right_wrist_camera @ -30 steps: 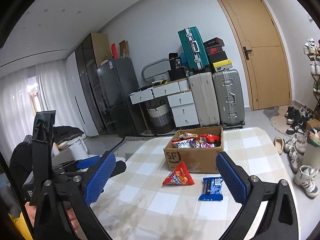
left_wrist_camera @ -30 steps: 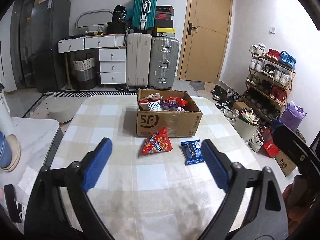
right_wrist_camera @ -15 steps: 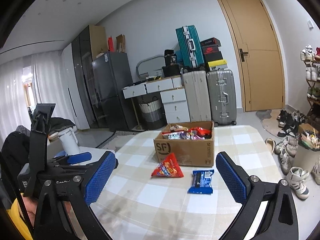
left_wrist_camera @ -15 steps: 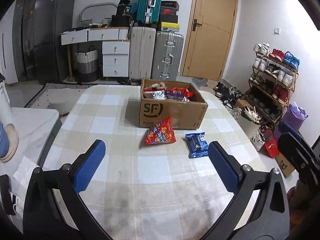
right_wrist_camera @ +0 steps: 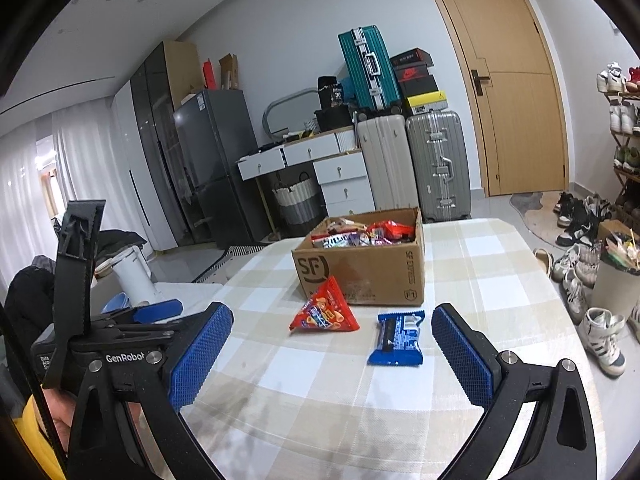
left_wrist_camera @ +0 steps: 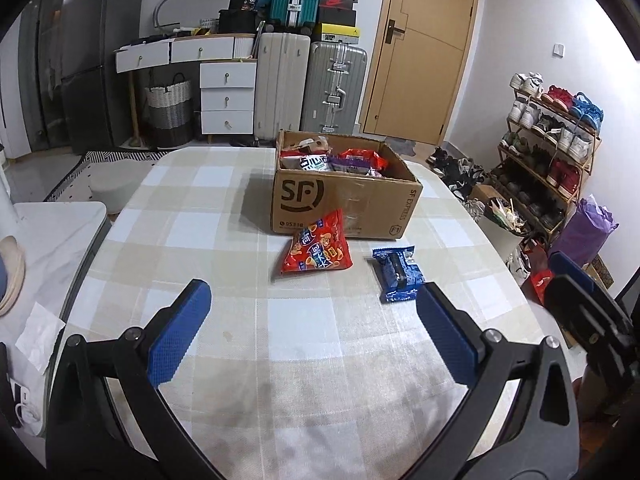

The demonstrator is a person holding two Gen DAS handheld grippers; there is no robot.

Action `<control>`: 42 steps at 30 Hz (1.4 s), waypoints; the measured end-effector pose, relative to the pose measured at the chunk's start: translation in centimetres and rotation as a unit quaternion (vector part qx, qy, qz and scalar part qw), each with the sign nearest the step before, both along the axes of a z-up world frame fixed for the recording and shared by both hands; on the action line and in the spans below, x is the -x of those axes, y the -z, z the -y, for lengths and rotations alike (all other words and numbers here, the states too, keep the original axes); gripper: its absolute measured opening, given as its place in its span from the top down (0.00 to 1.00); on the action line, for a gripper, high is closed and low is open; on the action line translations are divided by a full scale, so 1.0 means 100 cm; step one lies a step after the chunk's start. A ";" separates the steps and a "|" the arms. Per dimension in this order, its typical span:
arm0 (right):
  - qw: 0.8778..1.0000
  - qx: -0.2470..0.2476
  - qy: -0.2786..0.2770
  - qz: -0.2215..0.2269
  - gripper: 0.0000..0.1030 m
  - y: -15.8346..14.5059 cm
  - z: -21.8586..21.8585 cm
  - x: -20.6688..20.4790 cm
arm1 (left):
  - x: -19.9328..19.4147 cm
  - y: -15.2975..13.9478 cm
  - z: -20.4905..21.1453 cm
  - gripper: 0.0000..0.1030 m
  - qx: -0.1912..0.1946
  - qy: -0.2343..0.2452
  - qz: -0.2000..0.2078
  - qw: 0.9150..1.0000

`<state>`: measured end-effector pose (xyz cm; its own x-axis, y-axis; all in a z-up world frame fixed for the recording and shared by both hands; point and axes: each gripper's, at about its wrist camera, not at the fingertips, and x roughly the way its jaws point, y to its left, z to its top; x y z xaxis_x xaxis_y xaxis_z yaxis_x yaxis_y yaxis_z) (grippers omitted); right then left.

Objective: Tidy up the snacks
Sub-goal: 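Move both grippers toward the red chip bag and blue biscuit pack, then grasp the blue biscuit pack with the right gripper while the left gripper grasps the red chip bag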

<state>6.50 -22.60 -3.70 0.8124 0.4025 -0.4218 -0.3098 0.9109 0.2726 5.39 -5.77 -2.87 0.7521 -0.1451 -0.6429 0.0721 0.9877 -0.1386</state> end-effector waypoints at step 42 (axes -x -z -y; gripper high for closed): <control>0.979 0.003 -0.040 -0.198 0.56 0.132 0.014 -0.166 | -0.203 0.141 0.034 0.01 -0.043 0.007 -0.094 0.995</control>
<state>23.12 -24.04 -16.92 0.5509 0.4540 -0.7003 -0.2507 0.8904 0.3800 25.72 -9.15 -16.95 0.6151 -0.0920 -0.7830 0.0660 0.9957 -0.0651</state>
